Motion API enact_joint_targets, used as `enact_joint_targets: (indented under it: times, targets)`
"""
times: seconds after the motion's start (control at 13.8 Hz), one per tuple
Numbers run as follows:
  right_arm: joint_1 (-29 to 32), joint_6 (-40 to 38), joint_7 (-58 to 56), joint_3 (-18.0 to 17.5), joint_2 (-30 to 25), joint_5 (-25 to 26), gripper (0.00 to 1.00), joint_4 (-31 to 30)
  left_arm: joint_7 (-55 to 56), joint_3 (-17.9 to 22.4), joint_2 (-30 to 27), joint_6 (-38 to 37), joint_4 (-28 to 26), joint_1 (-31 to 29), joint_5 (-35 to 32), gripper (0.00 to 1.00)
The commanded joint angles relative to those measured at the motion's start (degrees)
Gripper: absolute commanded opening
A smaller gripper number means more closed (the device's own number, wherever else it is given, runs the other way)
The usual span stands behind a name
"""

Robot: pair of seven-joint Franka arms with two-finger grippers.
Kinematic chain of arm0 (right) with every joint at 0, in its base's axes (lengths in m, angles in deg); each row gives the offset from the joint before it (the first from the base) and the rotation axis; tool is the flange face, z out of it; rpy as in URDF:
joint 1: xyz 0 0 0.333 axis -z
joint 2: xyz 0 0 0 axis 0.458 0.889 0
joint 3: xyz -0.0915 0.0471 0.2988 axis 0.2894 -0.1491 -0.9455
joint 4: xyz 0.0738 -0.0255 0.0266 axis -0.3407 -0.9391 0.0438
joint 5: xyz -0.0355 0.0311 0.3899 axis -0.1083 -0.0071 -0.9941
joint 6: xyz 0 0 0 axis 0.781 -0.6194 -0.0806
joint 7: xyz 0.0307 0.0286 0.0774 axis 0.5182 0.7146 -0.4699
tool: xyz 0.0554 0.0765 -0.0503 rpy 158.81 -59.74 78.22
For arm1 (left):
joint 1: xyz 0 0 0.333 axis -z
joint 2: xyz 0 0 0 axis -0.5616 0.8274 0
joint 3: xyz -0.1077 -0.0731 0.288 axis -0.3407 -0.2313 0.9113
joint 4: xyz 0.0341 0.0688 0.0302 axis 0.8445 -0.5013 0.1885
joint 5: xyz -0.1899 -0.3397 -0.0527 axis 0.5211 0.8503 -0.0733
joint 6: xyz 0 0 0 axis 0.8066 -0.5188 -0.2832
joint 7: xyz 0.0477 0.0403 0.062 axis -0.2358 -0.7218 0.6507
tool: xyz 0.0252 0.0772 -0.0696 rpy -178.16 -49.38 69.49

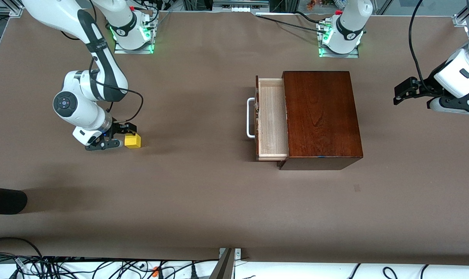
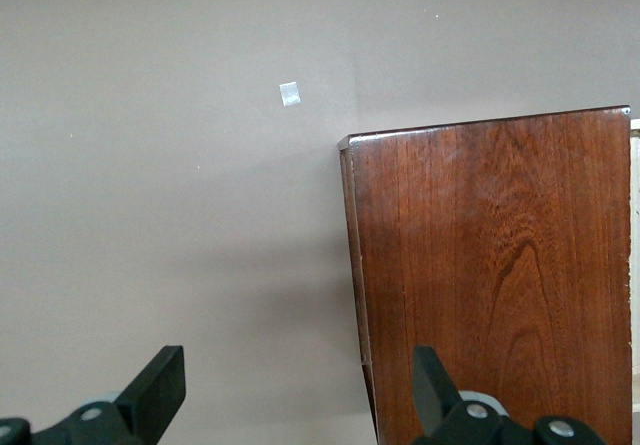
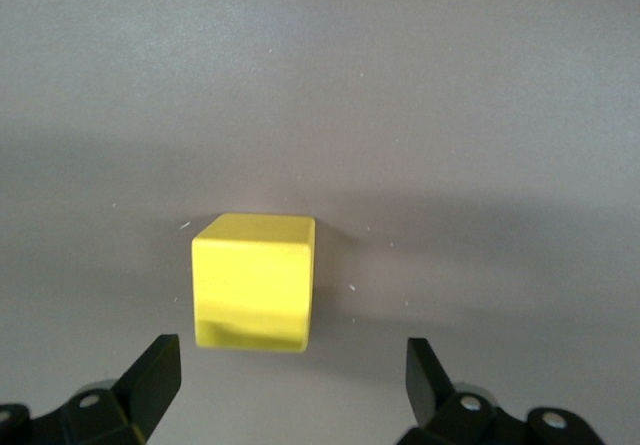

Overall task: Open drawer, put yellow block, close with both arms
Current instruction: 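Grasp the yellow cube with the right gripper and lift it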

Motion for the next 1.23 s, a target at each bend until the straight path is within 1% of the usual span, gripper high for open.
enact_joint_targets:
  times: [0.0, 0.07, 0.14, 0.29, 0.43, 0.58, 0.87, 0.94, 1.09, 1.16]
  targets:
    - [-0.25, 1.96, 1.28, -0.03, 1.21, -2.43, 1.00, -0.29, 0.79, -0.70, -0.45, -1.22, 0.54, -0.92, 1.01, 1.00]
    - [-0.25, 2.05, 1.20, -0.72, 1.65, -4.19, 1.00, -0.20, 0.70, -0.53, -0.45, -2.01, 0.89, -1.01, 1.27, 1.00]
    - [-0.25, 2.83, 1.29, -1.34, 2.09, -4.73, 1.00, -0.20, 0.70, -0.61, 0.08, -2.54, 1.94, -0.93, 1.27, 1.00]
    - [-0.26, 3.72, 1.29, -1.61, 2.71, -4.73, 1.00, -0.11, 0.53, -0.44, 1.48, -4.47, 4.83, -1.01, 1.62, 1.00]
    - [-0.25, 4.59, 1.29, -1.61, 3.15, -4.73, 1.00, -0.20, 0.26, 0.00, 1.40, -6.14, 5.37, -1.97, 1.63, 1.00]
    - [-0.26, 5.65, 1.02, -1.61, 3.85, -4.73, 0.98, -0.20, 0.26, -0.09, 1.40, -6.32, 5.64, -2.07, 1.71, 1.00]
    - [-0.25, 6.27, 0.23, -1.61, 4.73, -4.73, 0.74, 0.06, 0.53, -0.61, 1.58, -6.67, 5.64, -1.89, 1.71, 1.00]
    - [-0.17, 6.27, 0.14, -1.61, 4.73, -4.73, 0.63, 0.15, 0.44, -0.62, 1.57, -6.67, 5.64, -1.89, 1.71, 1.00]
    - [0.01, 6.27, -0.56, -1.61, 4.82, -4.73, 0.39, 0.41, 0.53, -0.53, 1.66, -6.76, 6.25, -1.89, 1.80, 1.00]
    - [0.10, 6.01, -0.56, -1.61, 4.73, -4.73, 0.29, 0.50, 0.44, -0.53, 1.66, -6.68, 6.25, -1.98, 1.89, 1.00]
